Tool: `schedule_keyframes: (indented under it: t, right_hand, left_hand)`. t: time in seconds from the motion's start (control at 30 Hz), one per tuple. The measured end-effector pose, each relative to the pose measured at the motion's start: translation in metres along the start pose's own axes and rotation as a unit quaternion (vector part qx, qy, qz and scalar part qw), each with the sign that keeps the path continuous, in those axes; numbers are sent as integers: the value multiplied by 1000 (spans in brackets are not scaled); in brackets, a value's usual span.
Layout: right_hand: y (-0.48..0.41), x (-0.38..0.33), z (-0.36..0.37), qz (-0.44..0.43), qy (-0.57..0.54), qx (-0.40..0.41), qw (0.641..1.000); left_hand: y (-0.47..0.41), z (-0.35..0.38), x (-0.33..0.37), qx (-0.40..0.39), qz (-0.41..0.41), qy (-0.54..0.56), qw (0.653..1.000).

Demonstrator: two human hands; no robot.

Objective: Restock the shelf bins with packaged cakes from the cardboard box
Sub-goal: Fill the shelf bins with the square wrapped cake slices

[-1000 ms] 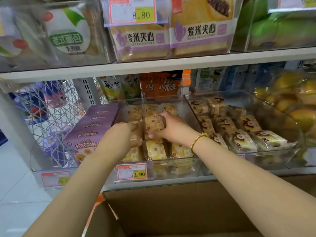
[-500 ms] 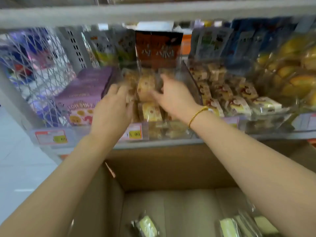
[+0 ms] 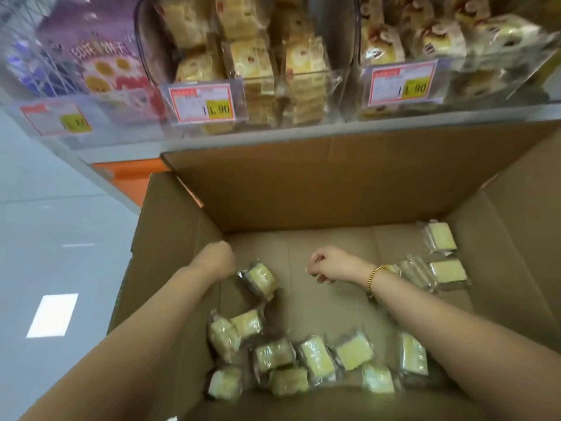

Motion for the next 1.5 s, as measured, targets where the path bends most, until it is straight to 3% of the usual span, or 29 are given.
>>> schedule_keyframes:
  t: [0.17, 0.33, 0.5, 0.77, 0.93, 1.1, 1.23, 1.3, 1.33, 1.4, 1.5]
  right_hand:
    - [-34, 21, 34, 33, 99, -3, 995]
    - [-73, 8, 61, 32, 82, 35, 996]
    - [-90, -25, 99, -66, 108, 83, 988]
    - [-95, 2, 116, -114, 256, 159, 947]
    - [-88, 55, 74, -70, 265, 233, 933]
    - [-78, 91, 68, -103, 296, 201, 928]
    - [-75, 96, 59, -83, 177, 170, 966]
    - [-74, 100, 51, -8, -46, 121, 992]
    - [-73, 100, 53, 25, -194, 68, 978]
    - [-68, 92, 60, 61, -424, -60, 901]
    - [-54, 67, 52, 50, -570, -197, 796]
  left_hand:
    - [11, 91, -12, -93, 29, -29, 995]
    - [2, 138, -35, -144, 42, -140, 979]
    - [-7, 151, -14, -140, 89, -246, 955]
    - [-12, 170, -13, -107, 91, -301, 943]
    - [-17, 179, -15, -84, 72, -269, 957]
    - [-22, 168, -28, -61, 24, -98, 993]
    - [-27, 141, -34, -19, -33, 70, 997]
    - [-28, 130, -31, -18, -50, 164, 985]
    - [-28, 126, -30, -21, -58, 220, 974]
    - [-30, 115, -29, -21, -55, 304, 951]
    - [-32, 92, -18, -47, -22, 459, 887]
Point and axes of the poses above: each hand's wrist, its own y-axis away from the middle knuckle, its own z-axis out of the palm, x = y × z, the point moved 8 cm from there along -y, towards the middle knuckle, and after that the axes turned 6 degrees about z, right-handed, at the moved point
